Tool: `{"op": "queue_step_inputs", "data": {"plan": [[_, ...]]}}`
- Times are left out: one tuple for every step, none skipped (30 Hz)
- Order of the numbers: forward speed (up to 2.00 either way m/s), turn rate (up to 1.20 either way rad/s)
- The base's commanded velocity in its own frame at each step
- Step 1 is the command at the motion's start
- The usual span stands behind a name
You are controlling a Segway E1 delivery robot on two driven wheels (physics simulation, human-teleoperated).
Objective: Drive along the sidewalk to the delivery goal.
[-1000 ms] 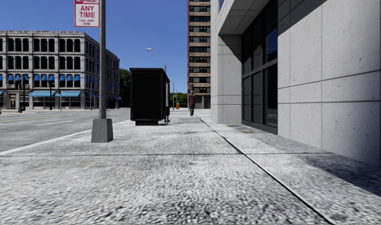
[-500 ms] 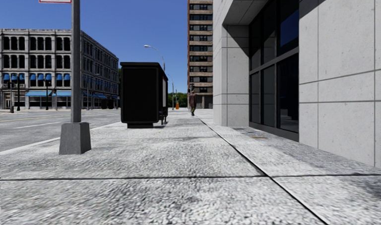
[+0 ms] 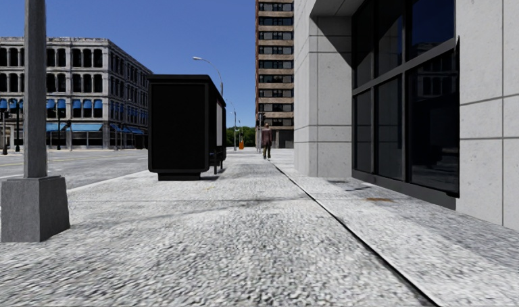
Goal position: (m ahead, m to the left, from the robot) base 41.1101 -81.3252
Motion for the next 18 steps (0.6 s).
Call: {"op": "queue_step_inputs", "data": {"plan": [[2.0,0.0],[2.0,0.0],[2.0,0.0],[2.0,0.0],[2.0,0.0],[2.0,0.0],[2.0,0.0],[2.0,0.0],[2.0,0.0],[2.0,0.0],[2.0,0.0],[2.0,0.0],[2.0,0.0],[2.0,0.0],[2.0,0.0],[2.0,0.0],[2.0,0.0],[2.0,0.0]]}}
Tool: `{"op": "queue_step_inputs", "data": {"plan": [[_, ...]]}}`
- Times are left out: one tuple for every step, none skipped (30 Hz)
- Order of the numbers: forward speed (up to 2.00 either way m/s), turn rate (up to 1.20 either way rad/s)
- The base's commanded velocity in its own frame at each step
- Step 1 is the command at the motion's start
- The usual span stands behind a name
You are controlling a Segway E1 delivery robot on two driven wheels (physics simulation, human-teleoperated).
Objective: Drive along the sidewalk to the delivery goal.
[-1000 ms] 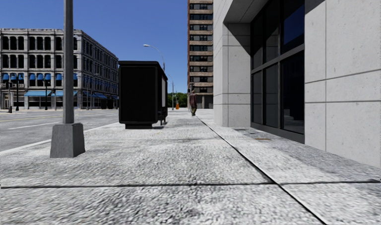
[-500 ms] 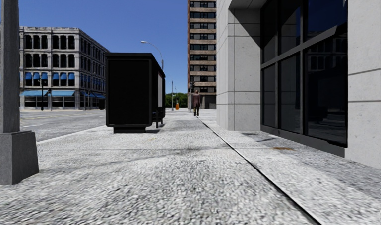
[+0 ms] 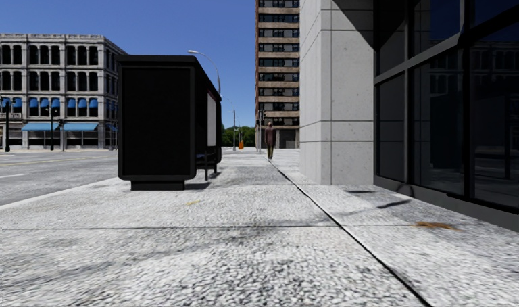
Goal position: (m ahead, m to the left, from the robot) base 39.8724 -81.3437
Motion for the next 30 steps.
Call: {"op": "queue_step_inputs", "data": {"plan": [[2.0,0.0],[2.0,0.0],[2.0,0.0],[2.0,0.0],[2.0,0.0],[2.0,0.0],[2.0,0.0],[2.0,0.0],[2.0,0.0],[2.0,0.0],[2.0,0.0],[2.0,0.0],[2.0,0.0],[2.0,0.0],[2.0,0.0],[2.0,0.0],[2.0,0.0],[2.0,0.0],[2.0,0.0],[2.0,0.0],[2.0,0.0],[2.0,0.0],[2.0,0.0],[2.0,0.0],[2.0,0.0],[2.0,0.0],[2.0,0.0],[2.0,0.0],[2.0,0.0],[2.0,0.0]]}}
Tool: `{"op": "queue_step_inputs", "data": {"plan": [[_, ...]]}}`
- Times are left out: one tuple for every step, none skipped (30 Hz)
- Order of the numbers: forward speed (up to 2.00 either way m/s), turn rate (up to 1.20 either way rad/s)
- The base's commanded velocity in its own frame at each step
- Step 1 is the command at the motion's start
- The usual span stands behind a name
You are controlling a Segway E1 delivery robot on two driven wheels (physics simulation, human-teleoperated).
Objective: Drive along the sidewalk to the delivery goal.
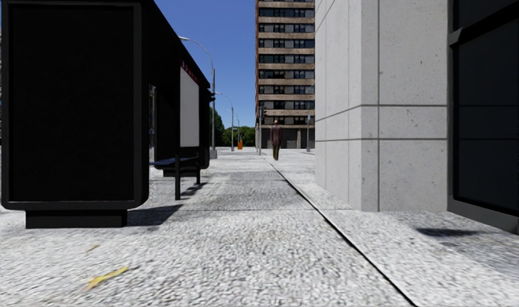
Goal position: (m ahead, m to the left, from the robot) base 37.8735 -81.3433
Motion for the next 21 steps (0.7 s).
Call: {"op": "queue_step_inputs", "data": {"plan": [[2.0,0.0],[2.0,0.0],[2.0,0.0],[2.0,0.0],[2.0,0.0],[2.0,0.0],[2.0,0.0],[2.0,0.0],[2.0,0.0],[2.0,0.0],[2.0,0.0],[2.0,0.0],[2.0,0.0],[2.0,0.0],[2.0,0.0],[2.0,0.0],[2.0,0.0],[2.0,0.0],[2.0,0.0],[2.0,0.0],[2.0,0.0]]}}
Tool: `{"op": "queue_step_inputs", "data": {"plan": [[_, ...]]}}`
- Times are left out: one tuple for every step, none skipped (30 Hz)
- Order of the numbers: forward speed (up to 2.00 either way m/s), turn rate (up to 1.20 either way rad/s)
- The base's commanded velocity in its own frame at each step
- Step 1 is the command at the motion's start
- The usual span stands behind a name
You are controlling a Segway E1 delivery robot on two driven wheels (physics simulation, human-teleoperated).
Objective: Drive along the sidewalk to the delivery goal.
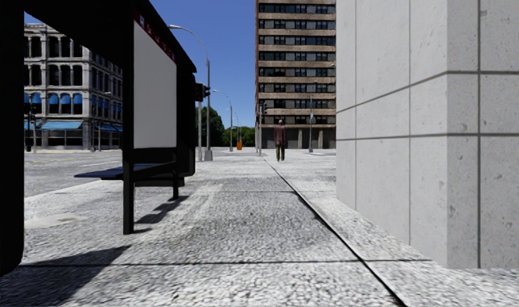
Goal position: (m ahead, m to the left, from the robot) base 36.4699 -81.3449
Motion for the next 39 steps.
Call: {"op": "queue_step_inputs", "data": {"plan": [[2.0,0.0],[2.0,0.0],[2.0,0.0],[2.0,0.0],[2.0,0.0],[2.0,0.0],[2.0,0.0],[2.0,0.0],[2.0,0.0],[2.0,0.0],[2.0,0.0],[2.0,0.0],[2.0,0.0],[2.0,0.0],[2.0,0.0],[2.0,0.0],[2.0,0.0],[2.0,0.0],[2.0,0.0],[2.0,0.0],[2.0,0.0],[2.0,0.0],[2.0,0.0],[2.0,0.0],[2.0,0.0],[2.0,0.0],[2.0,0.0],[2.0,0.0],[2.0,0.0],[2.0,0.0],[2.0,0.0],[2.0,0.0],[2.0,0.0],[2.0,0.0],[2.0,0.0],[2.0,0.0],[2.0,0.0],[2.0,0.0],[2.0,0.0]]}}
